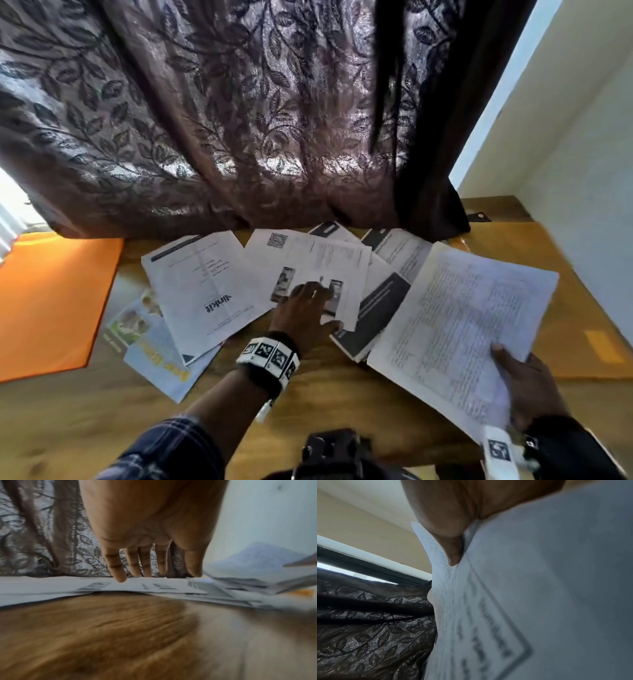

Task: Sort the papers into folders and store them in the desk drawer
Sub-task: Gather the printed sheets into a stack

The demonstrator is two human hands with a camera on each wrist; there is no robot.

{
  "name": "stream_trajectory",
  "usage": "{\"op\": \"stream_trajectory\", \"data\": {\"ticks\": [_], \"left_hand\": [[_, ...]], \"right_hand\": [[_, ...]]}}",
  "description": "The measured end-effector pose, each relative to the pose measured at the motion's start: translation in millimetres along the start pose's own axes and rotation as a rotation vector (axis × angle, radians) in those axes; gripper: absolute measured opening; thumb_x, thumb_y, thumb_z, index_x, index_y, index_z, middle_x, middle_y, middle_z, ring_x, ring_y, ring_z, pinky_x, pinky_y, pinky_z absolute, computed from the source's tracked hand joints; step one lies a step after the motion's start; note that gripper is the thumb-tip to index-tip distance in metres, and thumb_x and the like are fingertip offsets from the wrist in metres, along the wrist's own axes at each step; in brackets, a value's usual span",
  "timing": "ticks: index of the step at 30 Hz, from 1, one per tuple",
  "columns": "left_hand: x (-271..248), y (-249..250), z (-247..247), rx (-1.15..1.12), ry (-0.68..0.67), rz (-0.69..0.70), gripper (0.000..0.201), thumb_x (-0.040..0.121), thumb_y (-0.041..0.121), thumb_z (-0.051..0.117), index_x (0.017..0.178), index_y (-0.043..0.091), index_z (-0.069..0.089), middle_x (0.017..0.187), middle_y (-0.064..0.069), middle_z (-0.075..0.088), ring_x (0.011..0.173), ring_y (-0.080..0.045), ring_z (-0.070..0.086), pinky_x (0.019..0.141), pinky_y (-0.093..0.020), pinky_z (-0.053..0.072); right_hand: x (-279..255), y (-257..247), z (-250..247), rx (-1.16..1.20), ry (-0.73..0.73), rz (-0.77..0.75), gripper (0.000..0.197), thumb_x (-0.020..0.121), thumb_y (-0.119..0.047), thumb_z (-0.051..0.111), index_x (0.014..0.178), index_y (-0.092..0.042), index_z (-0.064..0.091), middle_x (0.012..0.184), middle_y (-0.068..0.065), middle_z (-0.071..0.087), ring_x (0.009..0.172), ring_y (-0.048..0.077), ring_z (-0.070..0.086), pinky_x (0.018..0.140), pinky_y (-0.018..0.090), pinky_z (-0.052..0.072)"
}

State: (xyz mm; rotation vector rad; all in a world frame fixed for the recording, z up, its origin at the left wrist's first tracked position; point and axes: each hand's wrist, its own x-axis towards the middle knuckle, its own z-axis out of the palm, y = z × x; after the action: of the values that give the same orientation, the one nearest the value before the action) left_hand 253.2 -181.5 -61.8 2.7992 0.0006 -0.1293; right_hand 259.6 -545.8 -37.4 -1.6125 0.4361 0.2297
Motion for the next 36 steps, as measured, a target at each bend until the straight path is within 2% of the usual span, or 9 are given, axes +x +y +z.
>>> {"op": "stream_trajectory", "data": {"ticks": [3, 6, 10, 15, 21, 26, 31, 34, 36], "left_hand": [[9.7, 11.4, 3.6, 0.168, -0.104, 0.012, 0.078, 0.083, 0.056, 0.063, 0.146, 0.023, 0.033, 0.152, -0.001, 0.033, 0.14, -0.024, 0.031, 0.106, -0.049, 0.037], [16.5, 15.7, 3.0, 0.286, -0.147, 0.069, 0.075, 0.088, 0.054, 0.059, 0.146, 0.017, 0.031, 0.148, -0.006, 0.034, 0.134, -0.029, 0.038, 0.101, -0.05, 0.039], [23.1, 24.9, -0.8, 0.447, -0.199, 0.131, 0.059, 0.095, 0.049, 0.05, 0.141, 0.014, 0.036, 0.145, -0.015, 0.036, 0.127, -0.036, 0.044, 0.098, -0.051, 0.042], [23.4, 29.4, 1.9, 0.491, -0.218, 0.142, 0.048, 0.102, 0.029, 0.041, 0.145, 0.012, 0.03, 0.143, -0.018, 0.036, 0.125, -0.039, 0.044, 0.091, -0.051, 0.048], [28.8, 12.7, 0.6, 0.473, -0.192, 0.219, 0.061, 0.082, -0.008, 0.057, 0.14, 0.005, 0.042, 0.137, -0.021, 0.044, 0.106, -0.037, 0.061, 0.082, -0.046, 0.058], [34.0, 14.9, -10.7, 0.394, -0.158, 0.185, 0.037, 0.092, 0.001, 0.049, 0.127, 0.011, 0.052, 0.122, -0.013, 0.058, 0.104, -0.031, 0.065, 0.084, -0.038, 0.052], [47.0, 53.0, -34.9, 0.239, -0.064, 0.066, 0.016, 0.099, 0.03, 0.042, 0.096, 0.019, 0.053, 0.102, -0.01, 0.068, 0.092, -0.034, 0.067, 0.076, -0.04, 0.054], [63.4, 84.5, -36.3, -0.002, -0.103, 0.01, 0.027, 0.097, 0.039, 0.049, 0.081, 0.017, 0.045, 0.088, -0.008, 0.067, 0.084, -0.031, 0.064, 0.067, -0.033, 0.045], [70.9, 105.4, -32.5, -0.434, -0.203, -0.045, 0.028, 0.096, 0.04, 0.056, 0.084, 0.014, 0.056, 0.078, -0.004, 0.069, 0.071, -0.023, 0.067, 0.063, -0.031, 0.05]], "right_hand": [[9.1, 0.1, -7.3, -0.004, -0.017, 0.025, 0.028, 0.096, -0.027, 0.061, 0.097, 0.0, 0.069, 0.095, 0.02, 0.074, 0.072, 0.026, 0.071, 0.066, 0.043, 0.055], [10.9, -2.4, -4.5, 0.047, -0.05, 0.022, 0.022, 0.098, -0.017, 0.057, 0.094, 0.003, 0.066, 0.082, 0.017, 0.072, 0.059, 0.019, 0.07, 0.048, 0.026, 0.054], [10.6, -4.9, 6.5, 0.114, -0.088, 0.021, 0.019, 0.099, -0.014, 0.056, 0.096, 0.001, 0.066, 0.079, 0.012, 0.073, 0.057, 0.017, 0.07, 0.044, 0.023, 0.053], [25.6, 5.3, 17.4, 0.14, -0.083, 0.065, 0.025, 0.096, -0.017, 0.06, 0.112, 0.002, 0.067, 0.107, 0.021, 0.073, 0.088, 0.035, 0.072, 0.069, 0.039, 0.056], [27.8, -5.6, 20.2, 0.145, -0.122, 0.035, 0.017, 0.097, -0.014, 0.058, 0.106, -0.005, 0.069, 0.095, 0.011, 0.077, 0.08, 0.026, 0.075, 0.058, 0.033, 0.058], [39.1, -12.8, 6.4, 0.148, -0.103, -0.009, 0.038, 0.081, -0.03, 0.075, 0.108, -0.003, 0.07, 0.102, 0.014, 0.076, 0.09, 0.032, 0.073, 0.071, 0.04, 0.058], [42.5, 12.6, 28.0, -0.008, -0.042, 0.038, 0.02, 0.094, -0.02, 0.064, 0.107, -0.006, 0.068, 0.096, 0.015, 0.075, 0.082, 0.031, 0.072, 0.07, 0.04, 0.056], [47.2, 24.3, 30.9, -0.121, -0.003, 0.042, 0.021, 0.094, -0.025, 0.064, 0.109, -0.011, 0.07, 0.092, 0.006, 0.076, 0.08, 0.027, 0.072, 0.068, 0.036, 0.054], [50.3, 28.5, 29.6, -0.14, 0.006, 0.073, 0.021, 0.092, -0.031, 0.065, 0.105, -0.016, 0.073, 0.09, 0.004, 0.077, 0.081, 0.028, 0.073, 0.075, 0.042, 0.057]]}}
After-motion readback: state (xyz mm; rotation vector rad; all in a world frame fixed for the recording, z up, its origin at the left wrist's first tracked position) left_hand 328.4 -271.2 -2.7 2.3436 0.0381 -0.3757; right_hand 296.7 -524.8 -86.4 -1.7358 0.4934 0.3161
